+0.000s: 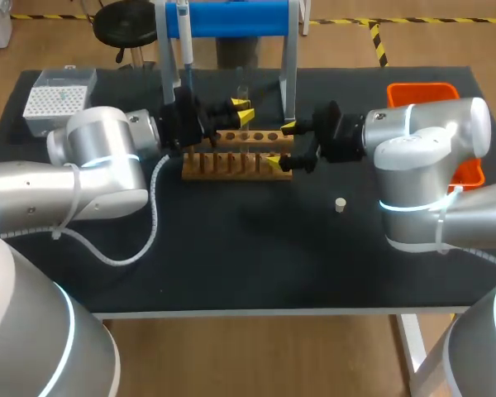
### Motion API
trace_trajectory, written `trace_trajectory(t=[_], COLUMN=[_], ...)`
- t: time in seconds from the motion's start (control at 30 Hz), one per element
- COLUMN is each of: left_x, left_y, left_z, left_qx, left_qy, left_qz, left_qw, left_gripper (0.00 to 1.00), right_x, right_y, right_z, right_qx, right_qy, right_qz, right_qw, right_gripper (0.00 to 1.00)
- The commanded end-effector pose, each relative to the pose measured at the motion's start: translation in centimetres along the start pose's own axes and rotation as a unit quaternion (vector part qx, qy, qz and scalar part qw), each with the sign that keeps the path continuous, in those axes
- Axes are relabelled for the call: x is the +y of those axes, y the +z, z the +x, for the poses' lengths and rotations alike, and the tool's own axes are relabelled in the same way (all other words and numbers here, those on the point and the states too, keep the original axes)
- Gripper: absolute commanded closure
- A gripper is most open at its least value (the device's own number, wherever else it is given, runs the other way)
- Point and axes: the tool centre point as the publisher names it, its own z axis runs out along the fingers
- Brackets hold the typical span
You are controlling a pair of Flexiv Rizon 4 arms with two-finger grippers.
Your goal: Invert the test tube, pick up the pipette, mount the tip to pipette, aspirate from beaker and dispense into the tube, eject the tip, return the pipette, and cap with the stopper.
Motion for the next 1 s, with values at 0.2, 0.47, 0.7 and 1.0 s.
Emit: trace_trajectory(t=[0.2, 0.47, 0.7, 1.0], left_x=[0.73, 0.89, 1.01, 0.88], left_y=[0.20, 0.21, 0.14, 0.06], left_z=[-0.22, -0.20, -0.19, -0.14], left_qx=[0.003, 0.005, 0.004, 0.014], left_qy=[-0.002, -0.003, -0.003, 0.001], left_qz=[0.003, -0.001, -0.007, -0.016], left_qw=[1.000, 1.000, 1.000, 1.000], left_gripper=[1.00, 1.00, 1.00, 0.00], right_x=[-0.02, -0.02, -0.02, -0.02], right_y=[-0.08, -0.08, -0.08, -0.08], right_z=[0.06, 0.06, 0.06, 0.06], right_qx=[-0.001, -0.001, -0.001, -0.001], right_qy=[0.000, 0.000, 0.000, 0.000], right_qz=[0.000, 0.000, 0.000, 0.000], right_qw=[1.000, 1.000, 1.000, 1.000], right_gripper=[0.00, 0.00, 0.00, 0.00])
